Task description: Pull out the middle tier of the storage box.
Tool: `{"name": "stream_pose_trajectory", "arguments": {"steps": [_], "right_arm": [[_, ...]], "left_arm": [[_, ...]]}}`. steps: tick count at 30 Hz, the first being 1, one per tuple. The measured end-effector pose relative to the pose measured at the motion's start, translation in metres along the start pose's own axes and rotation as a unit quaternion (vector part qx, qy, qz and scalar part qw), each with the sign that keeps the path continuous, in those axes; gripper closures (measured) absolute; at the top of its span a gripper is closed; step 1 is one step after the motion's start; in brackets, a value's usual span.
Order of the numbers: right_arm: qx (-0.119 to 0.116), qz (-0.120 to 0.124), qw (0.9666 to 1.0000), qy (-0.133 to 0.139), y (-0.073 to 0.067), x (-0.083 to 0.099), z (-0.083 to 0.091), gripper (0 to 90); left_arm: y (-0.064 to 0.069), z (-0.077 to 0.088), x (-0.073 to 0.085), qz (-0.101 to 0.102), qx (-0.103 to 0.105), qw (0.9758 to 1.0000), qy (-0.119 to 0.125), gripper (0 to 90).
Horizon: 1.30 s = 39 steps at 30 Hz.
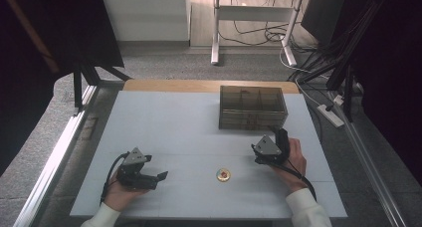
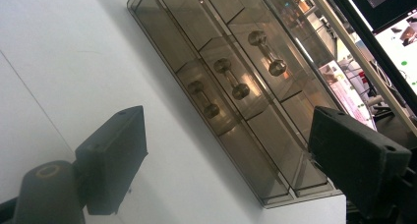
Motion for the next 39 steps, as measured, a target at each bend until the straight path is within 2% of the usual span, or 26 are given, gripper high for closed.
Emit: {"name": "stream_pose_trajectory", "arguments": {"steps": [13,35,39], "right_arm": [[0.005,0.007,1.0000,-0.002,-0.001,0.001,-0.005,15.2],[0.000,0.014,0.9999,-0.004,-0.002,0.000,-0.015,16.0],[0.003,0.019,0.9998,-0.004,-0.003,0.000,-0.018,20.0]], "left_arm": [[0.000,0.000,0.000,0.000,0.000,1.0000,-0.001,10.8],[-0.001,0.000,0.000,-0.001,0.000,1.0000,-0.001,10.8],[-0.001,-0.001,0.000,-0.001,0.000,1.0000,-0.001,10.8]]}}
Point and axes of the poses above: each handheld gripper's, and its own axes: z roughly backward along the jaws, x roughly out of its underside, y roughly to its right, the point moved 4 cm from there along -z, roughly forward along the jaws, and after that the axes turned 7 degrees about y, right-handed, at the moved point
